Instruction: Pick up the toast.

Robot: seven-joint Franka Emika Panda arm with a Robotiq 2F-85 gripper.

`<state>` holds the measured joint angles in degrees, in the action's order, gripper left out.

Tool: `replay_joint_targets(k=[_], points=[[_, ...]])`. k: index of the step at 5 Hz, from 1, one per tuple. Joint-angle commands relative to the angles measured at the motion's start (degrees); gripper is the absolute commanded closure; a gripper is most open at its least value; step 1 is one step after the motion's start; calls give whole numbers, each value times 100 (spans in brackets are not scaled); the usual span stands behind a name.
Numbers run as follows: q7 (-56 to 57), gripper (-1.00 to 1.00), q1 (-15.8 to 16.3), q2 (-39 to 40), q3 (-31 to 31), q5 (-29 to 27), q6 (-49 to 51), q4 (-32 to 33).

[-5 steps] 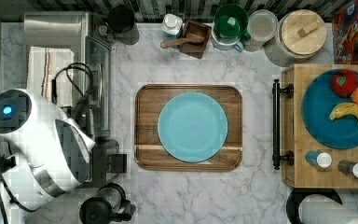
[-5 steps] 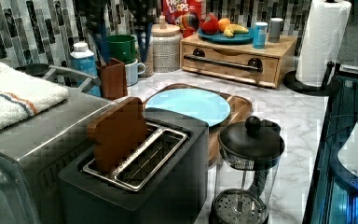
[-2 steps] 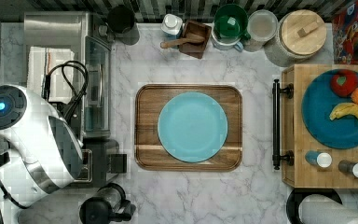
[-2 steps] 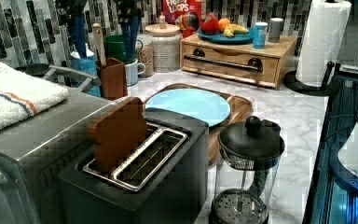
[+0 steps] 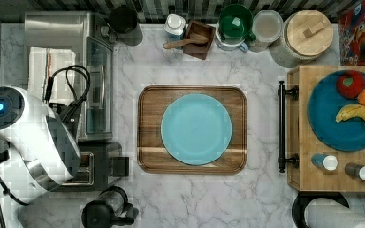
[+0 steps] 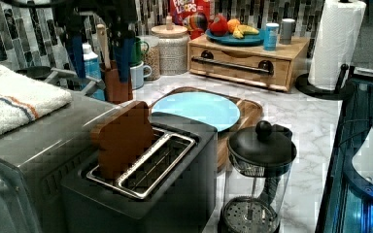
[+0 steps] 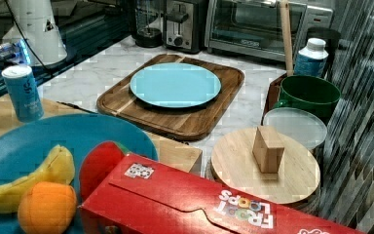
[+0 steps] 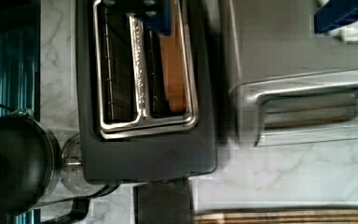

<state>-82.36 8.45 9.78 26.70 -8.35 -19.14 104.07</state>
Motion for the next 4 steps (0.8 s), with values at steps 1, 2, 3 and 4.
replay_joint_targets(k=[1, 2, 3, 4], points=[[-747, -100, 588, 344, 410, -265, 508, -730], [-864, -100, 665, 225, 460, -1, 205, -410], [-929, 100, 627, 226, 480, -17, 207, -457], [-951, 100, 632, 293, 433, -17, 309, -577]])
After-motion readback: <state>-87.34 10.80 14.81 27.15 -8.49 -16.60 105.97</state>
